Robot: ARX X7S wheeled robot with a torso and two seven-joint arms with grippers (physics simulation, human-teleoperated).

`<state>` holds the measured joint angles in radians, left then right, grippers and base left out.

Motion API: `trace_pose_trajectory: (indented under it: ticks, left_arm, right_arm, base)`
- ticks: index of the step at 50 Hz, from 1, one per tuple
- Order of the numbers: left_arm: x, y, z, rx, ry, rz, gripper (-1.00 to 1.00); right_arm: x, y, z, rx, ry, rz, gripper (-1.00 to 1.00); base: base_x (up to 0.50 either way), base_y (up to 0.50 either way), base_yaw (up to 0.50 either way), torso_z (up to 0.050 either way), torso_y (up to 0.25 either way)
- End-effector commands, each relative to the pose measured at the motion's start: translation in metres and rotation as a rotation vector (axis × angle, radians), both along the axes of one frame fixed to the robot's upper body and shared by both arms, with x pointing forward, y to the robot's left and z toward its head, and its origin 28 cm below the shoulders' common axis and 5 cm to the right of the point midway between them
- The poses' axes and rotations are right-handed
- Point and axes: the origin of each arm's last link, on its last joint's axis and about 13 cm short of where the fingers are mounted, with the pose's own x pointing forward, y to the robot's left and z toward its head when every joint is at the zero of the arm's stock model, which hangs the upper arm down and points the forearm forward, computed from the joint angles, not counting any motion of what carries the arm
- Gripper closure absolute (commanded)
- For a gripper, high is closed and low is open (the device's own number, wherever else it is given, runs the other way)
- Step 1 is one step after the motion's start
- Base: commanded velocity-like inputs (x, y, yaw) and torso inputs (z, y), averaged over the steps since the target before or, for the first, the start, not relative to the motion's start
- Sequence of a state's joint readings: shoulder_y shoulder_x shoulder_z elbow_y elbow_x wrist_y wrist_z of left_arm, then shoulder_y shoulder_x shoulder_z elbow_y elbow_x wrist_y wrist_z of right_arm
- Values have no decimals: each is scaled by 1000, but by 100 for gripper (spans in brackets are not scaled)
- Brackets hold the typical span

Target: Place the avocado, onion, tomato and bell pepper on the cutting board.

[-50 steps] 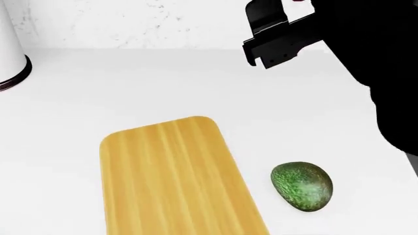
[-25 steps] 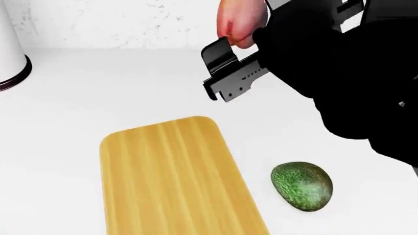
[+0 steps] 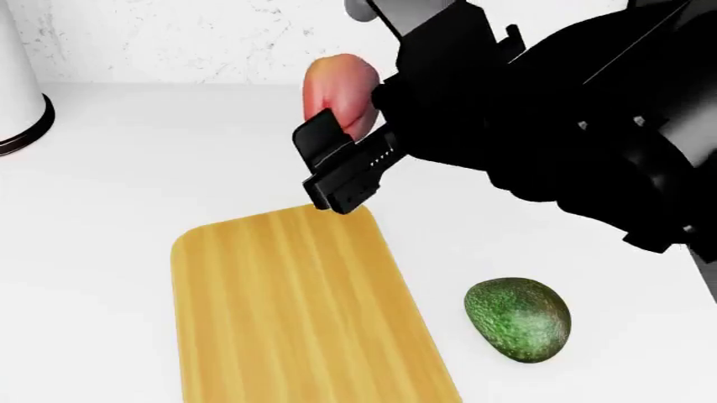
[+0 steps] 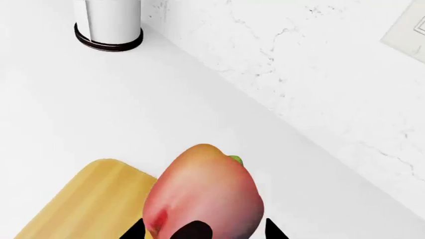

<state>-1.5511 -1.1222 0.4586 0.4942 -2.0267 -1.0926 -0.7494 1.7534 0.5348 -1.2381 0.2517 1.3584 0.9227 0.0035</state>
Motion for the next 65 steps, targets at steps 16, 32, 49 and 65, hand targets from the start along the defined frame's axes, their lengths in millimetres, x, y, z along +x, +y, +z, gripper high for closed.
trace_pose_trajectory:
  ticks: [16, 32, 49, 65]
  left_arm:
    - [2, -1, 1, -12, -4, 7, 100]
    - [0, 0, 1, -16, -6, 10, 100]
    - [1, 1, 1, -17, -7, 11, 100]
    - [1, 2, -1, -22, -3, 15, 100]
  right_arm:
    - [17, 0, -8, -115, 91, 51, 100]
    - [18, 7, -12, -163, 118, 101, 100]
    - [22, 14, -27, -167, 131, 125, 100]
    - [27, 22, -37, -169, 143, 148, 100]
  base:
    - [0, 0, 0, 0, 1]
    - [0, 0, 0, 0, 0]
    - [0, 0, 0, 1, 0]
    - [0, 0, 0, 0, 1]
